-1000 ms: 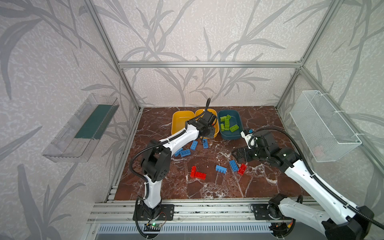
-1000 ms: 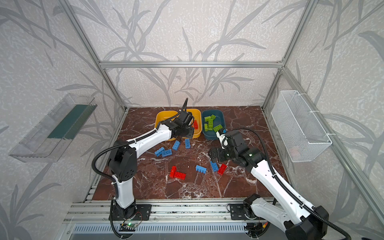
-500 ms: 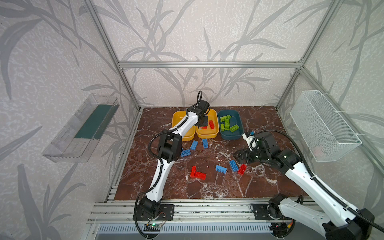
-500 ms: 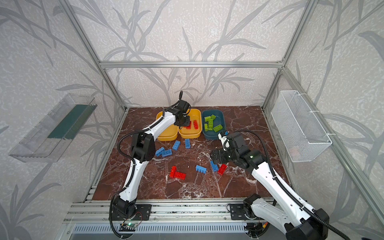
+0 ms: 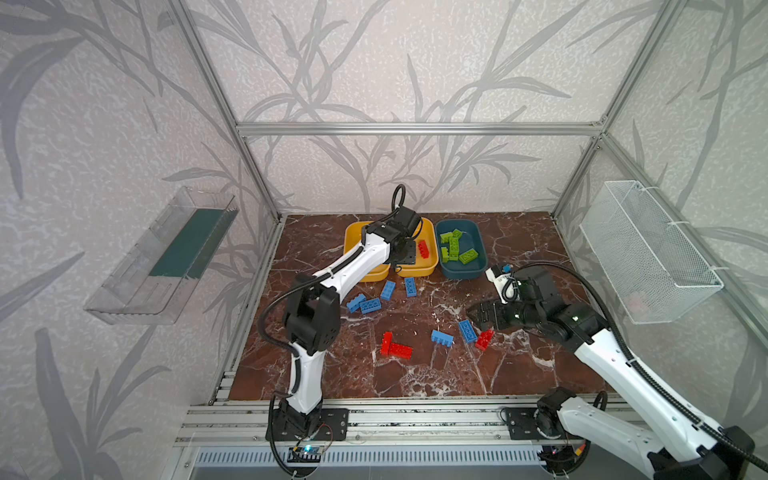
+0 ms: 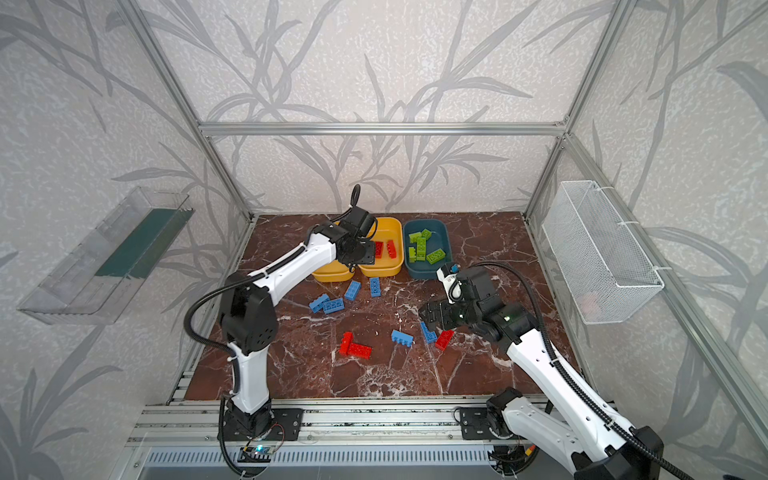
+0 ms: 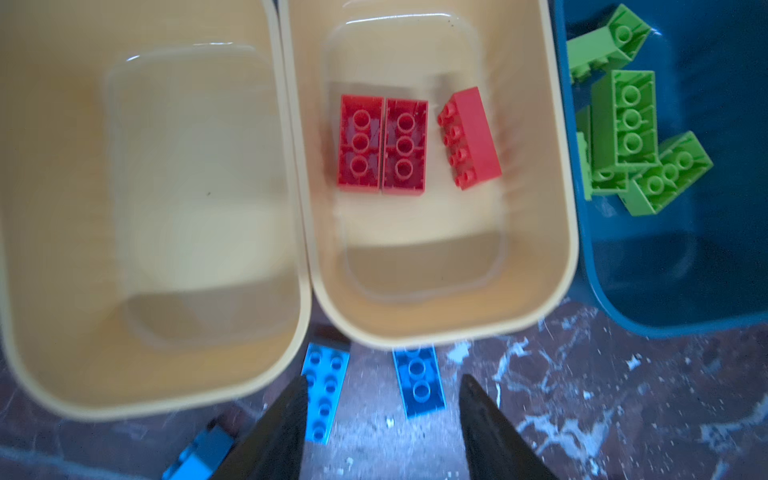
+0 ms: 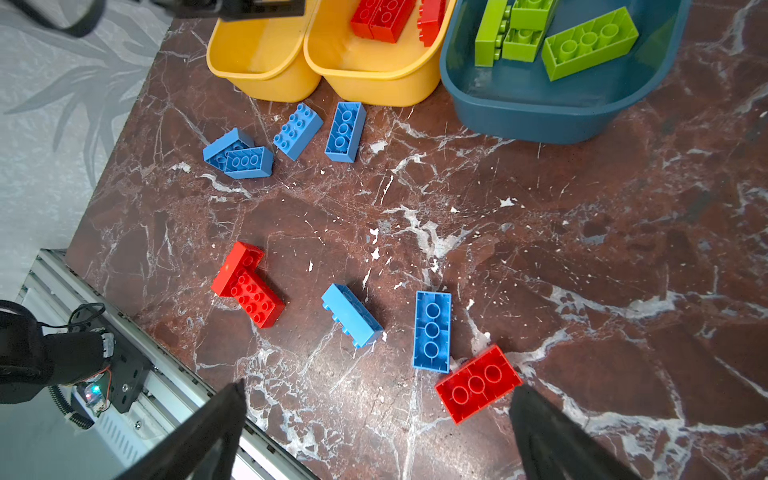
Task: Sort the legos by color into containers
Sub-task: 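Move the left gripper down to a red brick near the robot and grasp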
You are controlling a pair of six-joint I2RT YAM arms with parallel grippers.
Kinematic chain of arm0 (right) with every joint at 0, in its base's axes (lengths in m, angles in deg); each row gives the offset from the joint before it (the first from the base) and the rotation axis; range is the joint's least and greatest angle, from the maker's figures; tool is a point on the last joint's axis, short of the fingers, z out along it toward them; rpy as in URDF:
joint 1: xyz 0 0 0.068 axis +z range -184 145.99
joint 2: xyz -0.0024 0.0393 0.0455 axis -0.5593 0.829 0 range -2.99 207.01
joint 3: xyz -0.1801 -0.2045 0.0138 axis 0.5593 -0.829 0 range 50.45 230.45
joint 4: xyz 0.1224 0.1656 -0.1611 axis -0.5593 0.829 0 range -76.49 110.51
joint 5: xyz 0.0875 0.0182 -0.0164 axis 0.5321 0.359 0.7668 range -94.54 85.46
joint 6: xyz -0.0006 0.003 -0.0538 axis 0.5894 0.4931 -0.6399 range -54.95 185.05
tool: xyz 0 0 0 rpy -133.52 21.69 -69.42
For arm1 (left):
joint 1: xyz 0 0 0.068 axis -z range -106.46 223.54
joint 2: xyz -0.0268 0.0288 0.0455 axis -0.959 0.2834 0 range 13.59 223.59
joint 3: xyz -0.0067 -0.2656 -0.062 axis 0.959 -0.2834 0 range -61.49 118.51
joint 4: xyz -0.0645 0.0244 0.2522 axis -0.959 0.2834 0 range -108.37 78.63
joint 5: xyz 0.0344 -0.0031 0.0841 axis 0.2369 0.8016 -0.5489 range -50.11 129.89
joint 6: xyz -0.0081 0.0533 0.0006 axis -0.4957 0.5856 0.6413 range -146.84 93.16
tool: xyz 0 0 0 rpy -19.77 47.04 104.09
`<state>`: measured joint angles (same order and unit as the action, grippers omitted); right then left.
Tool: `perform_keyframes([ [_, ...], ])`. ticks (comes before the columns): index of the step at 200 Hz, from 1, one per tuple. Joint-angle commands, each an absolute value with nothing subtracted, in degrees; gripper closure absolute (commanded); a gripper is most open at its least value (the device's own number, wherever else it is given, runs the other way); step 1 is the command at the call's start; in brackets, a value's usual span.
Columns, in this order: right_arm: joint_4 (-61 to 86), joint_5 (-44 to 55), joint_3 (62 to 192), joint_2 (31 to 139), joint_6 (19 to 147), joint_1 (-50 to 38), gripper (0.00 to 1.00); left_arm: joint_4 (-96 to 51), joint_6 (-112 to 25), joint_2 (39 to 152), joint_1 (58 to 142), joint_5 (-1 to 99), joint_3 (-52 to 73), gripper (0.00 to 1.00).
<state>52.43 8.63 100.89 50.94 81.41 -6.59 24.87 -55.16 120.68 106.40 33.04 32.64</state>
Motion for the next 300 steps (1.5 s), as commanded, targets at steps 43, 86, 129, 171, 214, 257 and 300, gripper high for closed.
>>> perform_keyframes([
  [43, 54.6, 10.3, 98.0, 48.0, 83.0, -4.4, 0.01, 20.2, -69.9, 101.3, 119.2, 26.4, 0.1, 0.41],
  [86, 54.1, 7.1, 95.5, 45.9, 85.9, -0.9, 0.01, 17.2, -73.8, 96.4, 123.2, 23.8, -8.9, 0.41],
  [129, 55.0, 2.7, 95.7, 45.4, 88.1, 3.7, 0.01, 14.3, -73.0, 94.9, 123.1, 24.2, -13.5, 0.42],
  [171, 54.9, 0.6, 96.3, 46.3, 89.2, 6.2, 0.01, 9.6, -72.7, 96.3, 123.2, 27.2, -15.6, 0.43],
  [214, 54.7, -0.6, 96.4, 46.7, 89.6, 7.1, 0.01, 10.0, -73.1, 99.7, 122.8, 27.6, -16.1, 0.45],
  [257, 54.0, -1.0, 95.6, 46.7, 89.5, 7.1, 0.01, 9.9, -73.9, 100.7, 122.8, 28.3, -17.2, 0.5],
  [300, 53.3, -1.2, 95.1, 47.1, 89.2, 7.1, 0.01, 11.3, -73.9, 102.1, 122.5, 28.0, -16.1, 0.69],
])
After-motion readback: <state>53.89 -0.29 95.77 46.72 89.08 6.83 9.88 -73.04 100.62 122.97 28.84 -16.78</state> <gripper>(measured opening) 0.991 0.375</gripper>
